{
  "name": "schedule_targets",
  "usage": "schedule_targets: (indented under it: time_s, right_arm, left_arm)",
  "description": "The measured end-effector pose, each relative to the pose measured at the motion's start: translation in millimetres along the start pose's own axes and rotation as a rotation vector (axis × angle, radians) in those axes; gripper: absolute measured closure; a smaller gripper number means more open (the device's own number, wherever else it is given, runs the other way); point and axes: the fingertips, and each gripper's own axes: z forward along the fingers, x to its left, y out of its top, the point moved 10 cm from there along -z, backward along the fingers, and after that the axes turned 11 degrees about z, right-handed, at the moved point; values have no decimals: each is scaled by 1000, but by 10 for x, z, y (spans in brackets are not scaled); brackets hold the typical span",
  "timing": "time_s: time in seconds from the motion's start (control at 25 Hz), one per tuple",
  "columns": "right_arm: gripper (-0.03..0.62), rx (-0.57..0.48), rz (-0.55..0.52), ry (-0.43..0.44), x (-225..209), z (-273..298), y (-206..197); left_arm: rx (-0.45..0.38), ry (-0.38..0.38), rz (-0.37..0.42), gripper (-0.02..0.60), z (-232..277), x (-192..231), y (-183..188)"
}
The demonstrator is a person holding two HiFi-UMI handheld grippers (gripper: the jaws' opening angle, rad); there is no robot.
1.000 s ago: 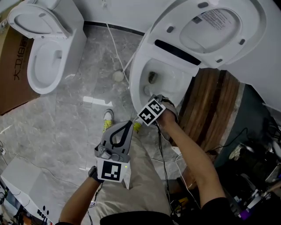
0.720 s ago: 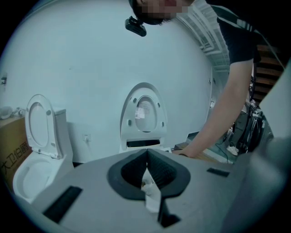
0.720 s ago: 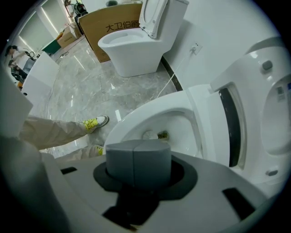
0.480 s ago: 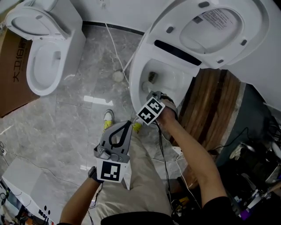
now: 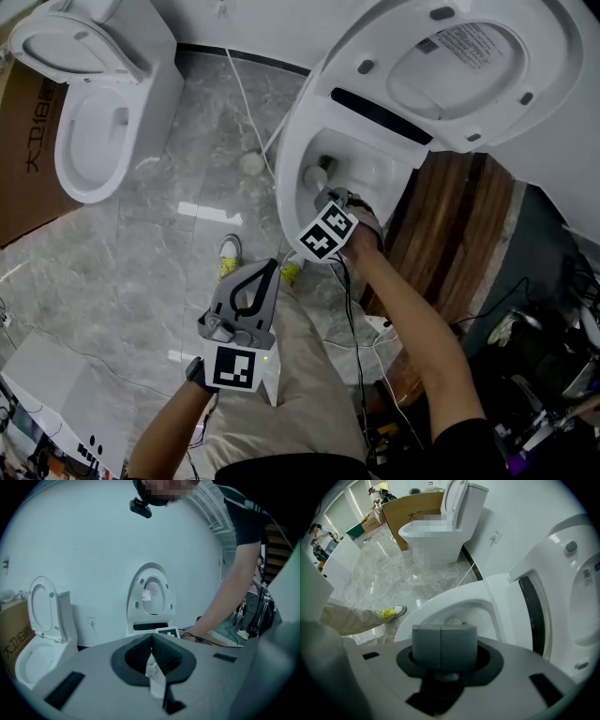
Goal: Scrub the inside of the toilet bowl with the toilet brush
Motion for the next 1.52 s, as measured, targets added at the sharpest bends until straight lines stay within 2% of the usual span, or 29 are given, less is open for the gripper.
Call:
schedule_targets:
  time_s: [0.2,0.4,0.52,0.68,1.08,1.52]
  right_arm:
    - [441,-42,17,-9,-148,68,-7]
    - [441,-92,101,-36,-472,152,-74]
    - [442,-112,137,-44,-592,165,-117]
    - [442,-125,142,-65,-657,174,-220]
    - [444,-118,152,-151,-770,172,-357]
    - [445,-61,114,-172,-771,247,-644]
  left_arm:
    - [18,17,2,571,8,7,16]
    - [23,37,-13,571,-2,-17,5]
    - [30,32,7,571,0,-56,-55]
    - [39,13,-12,571,20,-151,-49]
    - [9,-41,20,571,148,-300,123]
    - [17,-83,30,571,257,-337,121]
